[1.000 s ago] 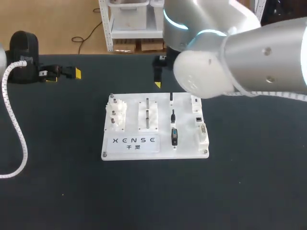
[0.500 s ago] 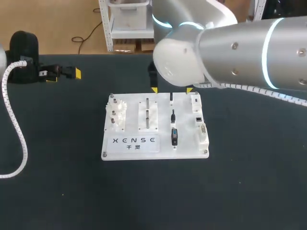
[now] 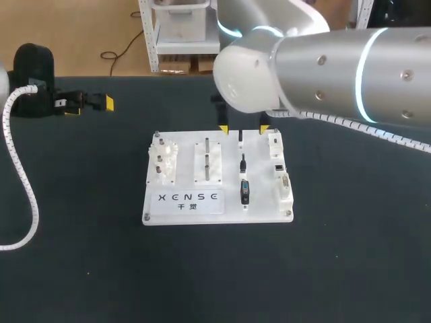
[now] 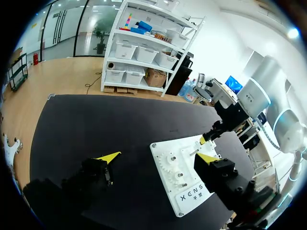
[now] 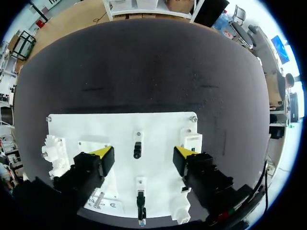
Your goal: Insert the USB connector, Ethernet cable, and multi-pin plug into their matching sockets one by one.
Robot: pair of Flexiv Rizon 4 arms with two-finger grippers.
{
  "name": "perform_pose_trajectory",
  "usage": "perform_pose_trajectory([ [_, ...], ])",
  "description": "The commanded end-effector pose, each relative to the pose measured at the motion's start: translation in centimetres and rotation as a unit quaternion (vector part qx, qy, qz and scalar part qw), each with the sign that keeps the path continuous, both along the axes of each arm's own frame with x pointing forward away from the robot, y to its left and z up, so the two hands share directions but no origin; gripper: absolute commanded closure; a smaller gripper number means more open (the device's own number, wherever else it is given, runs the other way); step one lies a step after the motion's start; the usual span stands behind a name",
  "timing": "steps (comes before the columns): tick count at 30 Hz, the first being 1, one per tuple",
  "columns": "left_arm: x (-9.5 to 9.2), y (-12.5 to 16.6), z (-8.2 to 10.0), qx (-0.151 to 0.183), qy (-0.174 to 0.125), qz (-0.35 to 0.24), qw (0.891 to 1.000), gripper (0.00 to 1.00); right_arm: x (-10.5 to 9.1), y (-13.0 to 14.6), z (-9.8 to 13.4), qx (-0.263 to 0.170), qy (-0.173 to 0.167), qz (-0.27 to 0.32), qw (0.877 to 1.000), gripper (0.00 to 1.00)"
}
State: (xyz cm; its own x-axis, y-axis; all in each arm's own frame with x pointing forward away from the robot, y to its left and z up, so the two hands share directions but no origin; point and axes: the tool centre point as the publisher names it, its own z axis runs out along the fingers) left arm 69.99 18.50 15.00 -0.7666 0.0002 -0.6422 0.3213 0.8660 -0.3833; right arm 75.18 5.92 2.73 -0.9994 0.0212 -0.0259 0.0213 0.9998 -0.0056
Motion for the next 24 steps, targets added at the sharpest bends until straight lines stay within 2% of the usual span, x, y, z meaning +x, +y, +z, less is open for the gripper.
perform_pose_trajectory([
  [1,0.0,0.0,0.0,0.0,0.0,0.0,1.0,0.0,0.0,0.1,-0.3,-0.002,0.0,0.003,1.0,0.51],
  [24,0.0,0.0,0.0,0.0,0.0,0.0,1.0,0.0,0.1,0.2,-1.4,0.005,0.005,0.025,1.0,0.79],
])
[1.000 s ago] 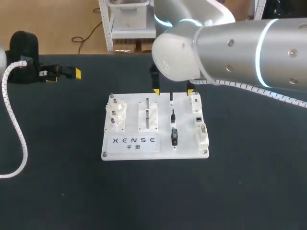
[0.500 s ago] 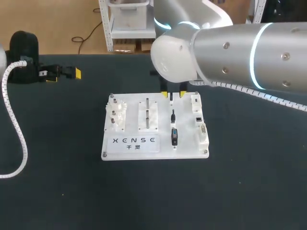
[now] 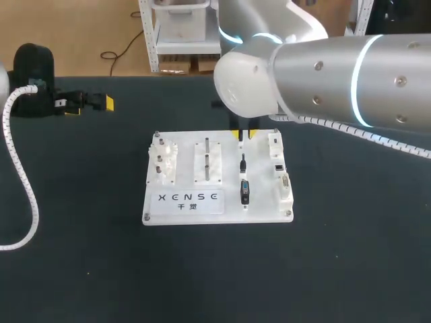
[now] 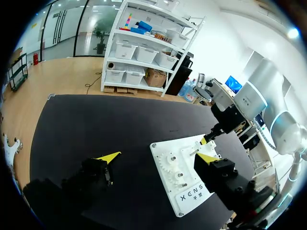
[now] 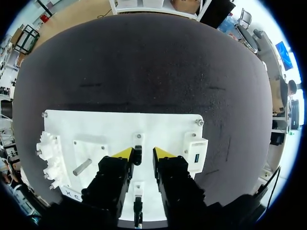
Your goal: Insert the USB connector, Ethernet cable, and multi-pin plug into their matching sockets one by one.
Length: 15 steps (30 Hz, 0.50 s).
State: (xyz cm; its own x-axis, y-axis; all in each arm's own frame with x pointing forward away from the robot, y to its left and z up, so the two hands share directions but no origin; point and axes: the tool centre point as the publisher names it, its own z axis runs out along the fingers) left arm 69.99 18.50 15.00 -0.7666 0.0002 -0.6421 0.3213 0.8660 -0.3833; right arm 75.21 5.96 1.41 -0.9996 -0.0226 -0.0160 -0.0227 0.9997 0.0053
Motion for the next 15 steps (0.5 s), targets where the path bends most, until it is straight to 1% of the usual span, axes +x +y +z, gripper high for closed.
perform_pose_trajectory([
  [1,0.0,0.0,0.0,0.0,0.0,0.0,1.0,0.0,0.06,0.19,-0.01,-0.002,-0.001,0.007,1.0,0.8],
  [6,0.0,0.0,0.0,0.0,0.0,0.0,1.0,0.0,0.08,0.28,-0.09,-0.006,-0.002,0.015,1.0,0.85],
  [11,0.0,0.0,0.0,0.0,0.0,0.0,1.0,0.0,0.06,0.34,-0.17,-0.009,-0.003,0.022,1.0,1.0],
  [15,0.0,0.0,0.0,0.0,0.0,0.0,1.0,0.0,0.05,0.34,-0.19,-0.01,-0.005,0.026,1.0,1.0],
])
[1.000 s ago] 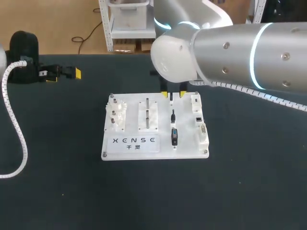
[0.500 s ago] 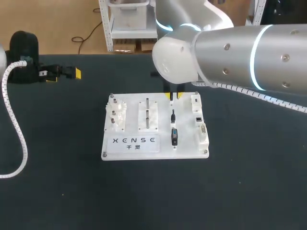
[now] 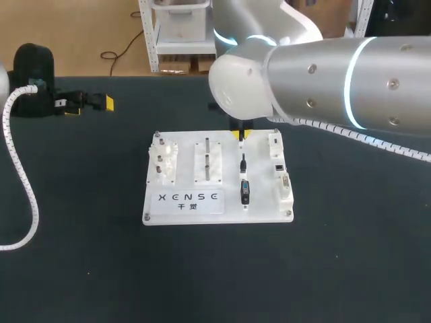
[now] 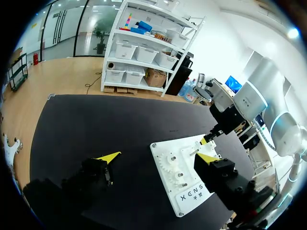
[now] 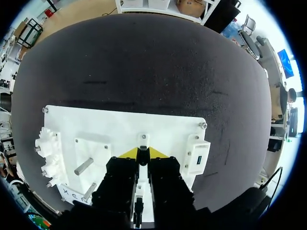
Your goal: Insert the USB connector, Ethernet cable, and multi-pin plug into their matching sockets one by one.
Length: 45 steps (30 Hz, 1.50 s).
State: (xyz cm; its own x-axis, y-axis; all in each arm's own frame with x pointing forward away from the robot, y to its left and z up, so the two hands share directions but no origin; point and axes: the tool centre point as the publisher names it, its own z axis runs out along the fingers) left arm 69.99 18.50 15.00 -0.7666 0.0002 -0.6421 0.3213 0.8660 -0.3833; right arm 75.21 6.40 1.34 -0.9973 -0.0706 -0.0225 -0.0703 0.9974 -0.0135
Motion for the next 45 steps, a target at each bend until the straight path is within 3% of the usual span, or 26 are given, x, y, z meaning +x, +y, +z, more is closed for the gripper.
perform_pose_trajectory([
  [1,0.0,0.0,0.0,0.0,0.0,0.0,1.0,0.0,0.0,-0.1,-0.1,-0.001,-0.003,0.003,1.0,1.0],
  [19,0.0,0.0,0.0,0.0,0.0,0.0,1.0,0.0,-0.7,-0.4,3.2,0.033,-0.04,-0.012,0.999,1.0],
  [28,0.0,0.0,0.0,0.0,0.0,0.0,1.0,0.0,-1.5,-2.8,5.1,0.048,-0.062,-0.031,0.996,1.0],
  [36,0.0,0.0,0.0,0.0,0.0,0.0,1.0,0.0,-2.6,-5.4,4.5,0.039,-0.066,-0.035,0.996,1.0],
  [45,0.0,0.0,0.0,0.0,0.0,0.0,1.0,0.0,-2.3,-6.9,3.4,0.019,-0.064,-0.045,0.997,1.0],
])
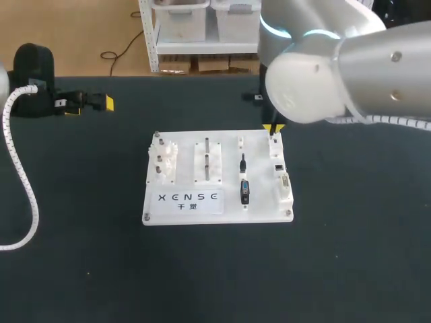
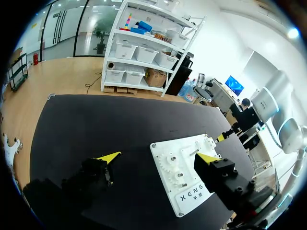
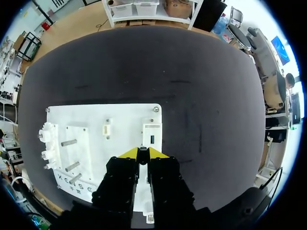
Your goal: Insert the USB connector, Ethernet cable, and multi-pin plug into their matching sockets one by one.
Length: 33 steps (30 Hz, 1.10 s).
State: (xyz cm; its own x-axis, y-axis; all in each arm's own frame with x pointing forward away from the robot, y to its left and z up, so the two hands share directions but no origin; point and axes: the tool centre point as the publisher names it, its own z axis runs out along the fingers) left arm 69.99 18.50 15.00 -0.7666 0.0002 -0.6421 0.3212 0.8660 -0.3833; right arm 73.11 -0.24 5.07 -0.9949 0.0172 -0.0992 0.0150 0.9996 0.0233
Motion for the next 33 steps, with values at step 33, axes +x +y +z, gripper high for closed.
perform_pose_trajectory([
  [33,0.0,0.0,0.0,0.0,0.0,0.0,1.0,0.0,0.7,-1.2,-2.0,-0.025,-0.014,-0.015,0.999,1.0],
])
